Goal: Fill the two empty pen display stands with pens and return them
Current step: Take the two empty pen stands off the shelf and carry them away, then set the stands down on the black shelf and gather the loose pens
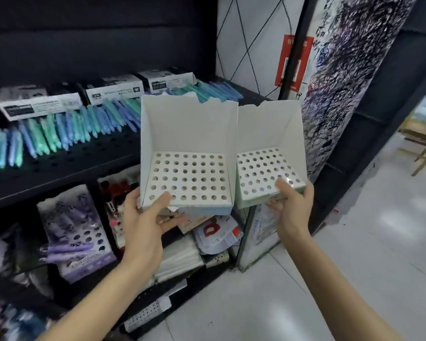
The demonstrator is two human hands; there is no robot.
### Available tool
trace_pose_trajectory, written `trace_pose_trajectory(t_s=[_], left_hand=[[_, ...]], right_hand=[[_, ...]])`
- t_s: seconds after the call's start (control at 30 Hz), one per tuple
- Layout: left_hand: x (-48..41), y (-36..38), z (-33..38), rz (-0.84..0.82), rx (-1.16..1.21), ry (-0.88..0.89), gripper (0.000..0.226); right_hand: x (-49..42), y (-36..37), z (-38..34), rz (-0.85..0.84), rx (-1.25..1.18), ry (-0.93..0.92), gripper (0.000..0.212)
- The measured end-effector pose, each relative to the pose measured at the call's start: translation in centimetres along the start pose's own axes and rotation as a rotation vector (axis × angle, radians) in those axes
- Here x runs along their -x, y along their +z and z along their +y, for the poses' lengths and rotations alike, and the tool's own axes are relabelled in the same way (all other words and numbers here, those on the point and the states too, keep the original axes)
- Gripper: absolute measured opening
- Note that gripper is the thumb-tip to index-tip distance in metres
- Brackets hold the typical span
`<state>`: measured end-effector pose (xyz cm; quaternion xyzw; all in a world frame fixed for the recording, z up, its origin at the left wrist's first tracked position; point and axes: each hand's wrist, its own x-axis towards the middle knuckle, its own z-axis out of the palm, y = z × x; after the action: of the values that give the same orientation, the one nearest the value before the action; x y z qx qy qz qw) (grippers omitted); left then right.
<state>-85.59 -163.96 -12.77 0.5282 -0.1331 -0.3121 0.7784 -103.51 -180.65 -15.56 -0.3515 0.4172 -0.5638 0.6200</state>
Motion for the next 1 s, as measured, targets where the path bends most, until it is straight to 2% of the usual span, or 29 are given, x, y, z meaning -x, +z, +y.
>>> trace_pose_trajectory(t_s=[0.13,0.23,0.37,0.53,0.8,1.0], left_hand=[[0.6,2.8,-1.2,0.103,0.029,0.038,0.043],[1.4,5.0,-2.1,0.232,0.073,0.091,0.035],[3.3,7.9,-2.6,0.411,0.122,0.187,0.041],[5.6,11.2,-1.2,0.525,0.141,0.333,0.036],[3.9,13.4,3.4,0.594,0.109,0.466,0.030],[-1.8,12.2,7.9,0.534,0.133,0.471,0.024]], right_hand=[[-4.9,0.7,-0.9,-0.116,0.010,0.075,0.064],[-7.7,0.6,-1.7,-0.254,0.033,0.103,0.062],[-10.3,0.3,-4.0,-0.403,0.060,0.127,0.055],[-11.9,1.4,-6.9,-0.577,-0.003,0.146,0.051],[-13.2,7.2,-9.5,-0.693,-0.099,0.152,0.052],[-13.8,13.8,-9.9,-0.695,-0.146,0.134,0.053]])
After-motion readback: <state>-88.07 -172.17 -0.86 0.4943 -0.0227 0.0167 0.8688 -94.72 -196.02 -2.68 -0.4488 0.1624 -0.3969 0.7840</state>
